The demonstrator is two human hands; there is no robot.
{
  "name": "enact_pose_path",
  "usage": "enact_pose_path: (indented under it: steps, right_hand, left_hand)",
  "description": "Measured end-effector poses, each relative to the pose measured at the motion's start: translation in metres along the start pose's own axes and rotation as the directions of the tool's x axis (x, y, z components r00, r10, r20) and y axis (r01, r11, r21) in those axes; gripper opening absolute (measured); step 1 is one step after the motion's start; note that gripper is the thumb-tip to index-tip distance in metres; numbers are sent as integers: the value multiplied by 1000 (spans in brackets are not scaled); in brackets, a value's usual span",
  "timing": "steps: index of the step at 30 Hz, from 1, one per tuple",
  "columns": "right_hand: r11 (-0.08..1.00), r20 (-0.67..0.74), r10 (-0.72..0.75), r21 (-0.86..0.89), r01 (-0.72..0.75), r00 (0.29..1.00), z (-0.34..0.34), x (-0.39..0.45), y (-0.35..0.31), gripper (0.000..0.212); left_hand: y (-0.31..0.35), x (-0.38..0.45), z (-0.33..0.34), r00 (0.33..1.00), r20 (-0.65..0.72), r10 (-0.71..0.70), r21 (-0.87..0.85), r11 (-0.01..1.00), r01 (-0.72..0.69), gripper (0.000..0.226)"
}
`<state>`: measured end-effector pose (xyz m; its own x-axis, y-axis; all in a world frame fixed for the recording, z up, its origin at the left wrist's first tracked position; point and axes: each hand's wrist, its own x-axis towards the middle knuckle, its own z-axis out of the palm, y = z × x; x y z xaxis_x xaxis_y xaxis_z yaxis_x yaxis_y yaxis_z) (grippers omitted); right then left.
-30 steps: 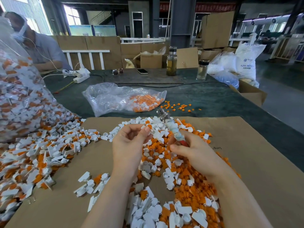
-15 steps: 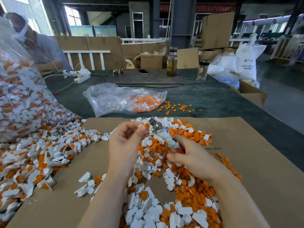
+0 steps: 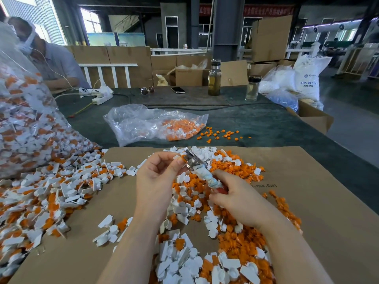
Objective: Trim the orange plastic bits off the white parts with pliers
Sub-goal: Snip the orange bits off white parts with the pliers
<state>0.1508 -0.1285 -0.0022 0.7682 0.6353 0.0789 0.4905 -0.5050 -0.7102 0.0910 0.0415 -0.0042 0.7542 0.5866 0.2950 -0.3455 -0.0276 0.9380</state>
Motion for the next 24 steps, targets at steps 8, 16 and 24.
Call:
enact_pose_path:
  steps: [8,16,24]
  right_hand:
    - [998,-79,-24,-62,19,997,9,3,4,37]
    - [992,-123,-54,-120,39,991,13,6,5,18]
    - [975,-347,14,-202,-90,938,9,8,9,12]
  left_hand:
    - [-1,0,1,999,-19,-26,-63,998,25,9]
    - [-3,4,1,996,-27,-88,-62,994,86,7]
    - [-5,24,-39,813,-152,-562,-728,621,292,24]
